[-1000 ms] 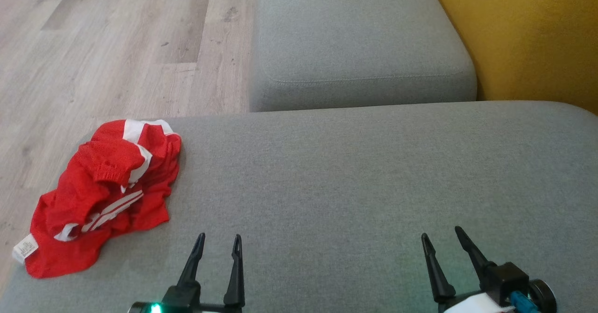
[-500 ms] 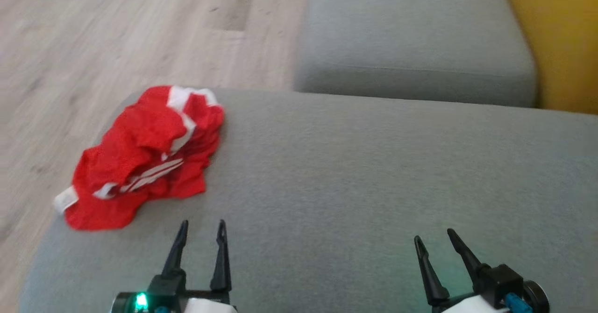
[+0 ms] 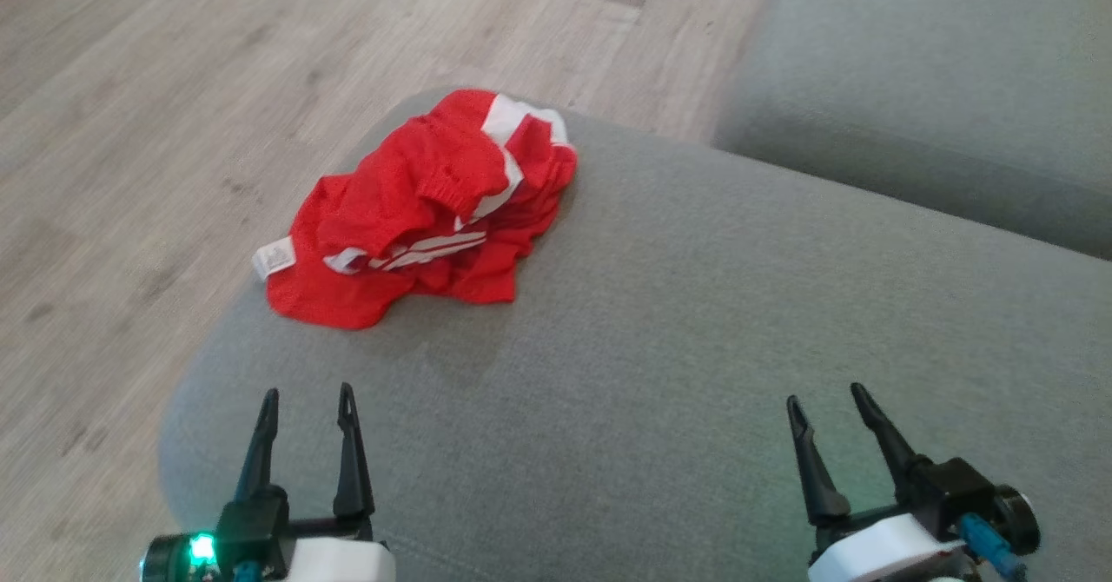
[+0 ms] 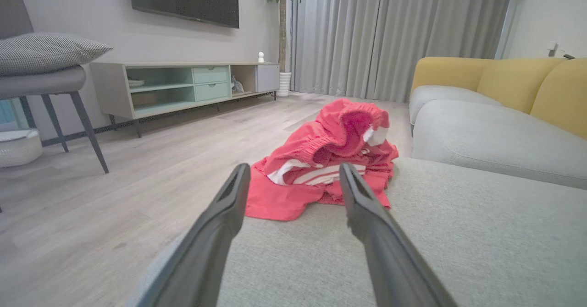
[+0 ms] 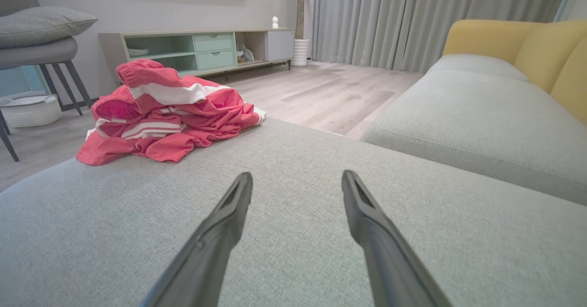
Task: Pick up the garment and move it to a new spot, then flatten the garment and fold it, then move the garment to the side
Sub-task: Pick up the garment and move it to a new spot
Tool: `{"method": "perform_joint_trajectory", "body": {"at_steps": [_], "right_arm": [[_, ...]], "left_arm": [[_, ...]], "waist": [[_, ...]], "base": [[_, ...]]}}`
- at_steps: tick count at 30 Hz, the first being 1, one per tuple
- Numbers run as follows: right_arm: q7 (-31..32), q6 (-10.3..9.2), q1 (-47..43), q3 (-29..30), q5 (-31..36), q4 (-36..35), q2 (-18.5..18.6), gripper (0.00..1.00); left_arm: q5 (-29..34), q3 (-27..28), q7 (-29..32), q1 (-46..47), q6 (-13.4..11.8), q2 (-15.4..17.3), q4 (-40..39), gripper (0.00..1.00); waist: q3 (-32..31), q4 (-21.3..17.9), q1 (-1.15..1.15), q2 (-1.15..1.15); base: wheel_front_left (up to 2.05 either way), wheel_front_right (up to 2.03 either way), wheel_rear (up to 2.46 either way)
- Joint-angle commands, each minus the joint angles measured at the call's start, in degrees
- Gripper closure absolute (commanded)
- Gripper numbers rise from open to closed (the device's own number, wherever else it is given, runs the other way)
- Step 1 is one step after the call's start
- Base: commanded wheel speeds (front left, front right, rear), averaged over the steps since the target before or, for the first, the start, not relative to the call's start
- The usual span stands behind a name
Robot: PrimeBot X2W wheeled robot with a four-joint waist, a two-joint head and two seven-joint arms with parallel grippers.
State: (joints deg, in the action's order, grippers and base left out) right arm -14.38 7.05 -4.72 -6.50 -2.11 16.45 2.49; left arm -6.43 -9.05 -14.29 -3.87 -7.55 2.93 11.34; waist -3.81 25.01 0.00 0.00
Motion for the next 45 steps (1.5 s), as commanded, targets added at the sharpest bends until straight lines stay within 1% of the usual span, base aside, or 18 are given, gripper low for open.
{"method": "perform_joint_trajectory", "body": {"at_steps": [1, 5, 9, 14, 18, 21, 23, 24, 26, 31, 35, 38, 39, 40, 41, 42, 45], "right_arm": [[-0.6, 0.44, 2.8, -0.6, 0.5, -2.1, 0.4, 0.00], [-0.6, 0.44, 2.4, 1.3, 1.7, -2.6, 0.4, 0.00], [-0.6, 0.44, 1.8, 2.5, 3.4, -3.1, 1.0, 0.00], [-0.6, 0.44, 4.1, 2.9, 4.2, -3.8, 4.7, 0.00], [-0.6, 0.44, 6.1, 3.0, 4.4, -4.7, 8.4, 0.00], [-0.6, 0.44, 7.0, 3.4, 4.4, -5.0, 11.0, 0.00], [-0.6, 0.44, 7.5, 3.8, 4.3, -5.4, 12.6, 0.00], [-0.6, 0.44, 8.0, 4.3, 4.2, -5.9, 13.7, 0.00], [-0.6, 0.44, 8.5, 4.5, 4.1, -6.4, 14.4, 0.00], [-0.6, 0.44, 9.3, 4.3, 4.1, -7.0, 14.5, 0.00], [-0.6, 0.44, 9.9, 3.5, 4.1, -7.0, 14.1, 0.00], [-0.6, 0.44, 10.3, 3.4, 3.9, -7.1, 13.7, 0.00], [-0.6, 0.44, 10.3, 3.4, 3.9, -7.1, 13.6, 0.00], [-0.6, 0.44, 10.3, 3.4, 3.9, -7.1, 13.6, 0.00], [-0.6, 0.44, 10.4, 3.5, 3.9, -7.1, 13.6, 0.00], [-0.6, 0.44, 10.4, 3.7, 3.9, -7.1, 13.5, 0.00], [-0.6, 0.44, 10.4, 3.6, 3.9, -6.5, 13.1, 0.00]], "left_arm": [[0.7, 1.9, -0.7, 2.6, 0.1, -0.1, -2.4, 0.00], [2.3, 2.8, -0.7, 6.0, 1.4, 0.2, -2.9, 0.00], [3.7, 2.9, -0.7, 12.6, 3.3, 0.6, -3.4, 0.00], [4.2, 2.5, -0.7, 22.7, 6.2, 0.9, -3.3, 0.00], [4.3, 2.4, -0.7, 30.7, 7.3, 0.8, -0.5, 0.00], [3.5, 2.1, -0.7, 36.2, 6.7, 0.4, 2.9, 0.00], [2.0, 2.1, -0.7, 39.0, 5.9, 0.2, 6.0, 0.00], [0.3, 2.1, -0.7, 41.0, 4.5, 0.0, 8.6, 0.00], [-1.7, 1.3, -0.7, 42.7, 3.2, 0.0, 11.4, 0.00], [-6.9, -1.4, -0.7, 45.7, 1.0, 0.0, 22.2, 0.00], [-12.6, -2.8, -0.3, 47.9, 0.9, 0.0, 32.1, 0.00], [-14.8, -3.8, -0.4, 49.6, 1.0, 0.0, 36.7, 0.00], [-15.1, -4.3, -0.5, 50.1, 1.2, 0.0, 37.5, 0.09], [-15.1, -4.3, -0.5, 50.1, 1.2, 0.0, 37.5, 0.09], [-15.2, -4.6, -0.6, 50.5, 1.5, 0.0, 38.0, 0.74], [-15.1, -5.0, -0.6, 51.0, 1.6, 0.0, 38.1, 1.00], [-12.9, -5.0, -0.7, 51.8, 1.1, 0.0, 34.8, 1.00]], "waist": [[1.6, 1.7, 0.00, 0.00], [3.9, 3.5, 0.00, 0.00], [7.1, 5.1, 0.00, 0.00], [13.3, 3.9, 0.00, 0.00], [17.5, 2.6, 0.00, 0.00], [20.4, 1.8, 0.00, 0.00], [22.3, 1.2, 0.00, 0.00], [24.3, 0.6, 0.00, 0.00], [26.2, 0.0, 0.00, 0.00], [28.7, -1.5, 0.00, 0.00], [29.3, -2.6, 0.00, 0.00], [29.3, -3.1, 0.00, 0.00], [29.3, -3.2, 0.00, 0.00], [29.3, -3.2, 0.00, 0.00], [29.2, -3.1, 0.00, 0.00], [29.0, -3.0, 0.00, 0.00], [27.9, -3.0, 0.00, 0.00]], "base": [[0.00, 0.00, 0.00], [0.00, 0.00, 0.00], [0.00, 0.00, 0.00], [0.00, 0.00, 0.00], [0.00, 0.00, 0.00], [0.00, 0.00, 0.00], [0.00, 0.00, 0.00], [0.00, 0.00, 0.00], [0.00, 0.00, 0.00], [0.00, 0.00, 0.00], [0.00, 0.00, 0.00], [0.00, 0.00, 0.00], [0.00, 0.00, 0.00], [0.00, 0.00, 0.00], [0.00, 0.00, 0.00], [0.00, 0.00, 0.00], [0.00, 0.00, 0.00]]}}
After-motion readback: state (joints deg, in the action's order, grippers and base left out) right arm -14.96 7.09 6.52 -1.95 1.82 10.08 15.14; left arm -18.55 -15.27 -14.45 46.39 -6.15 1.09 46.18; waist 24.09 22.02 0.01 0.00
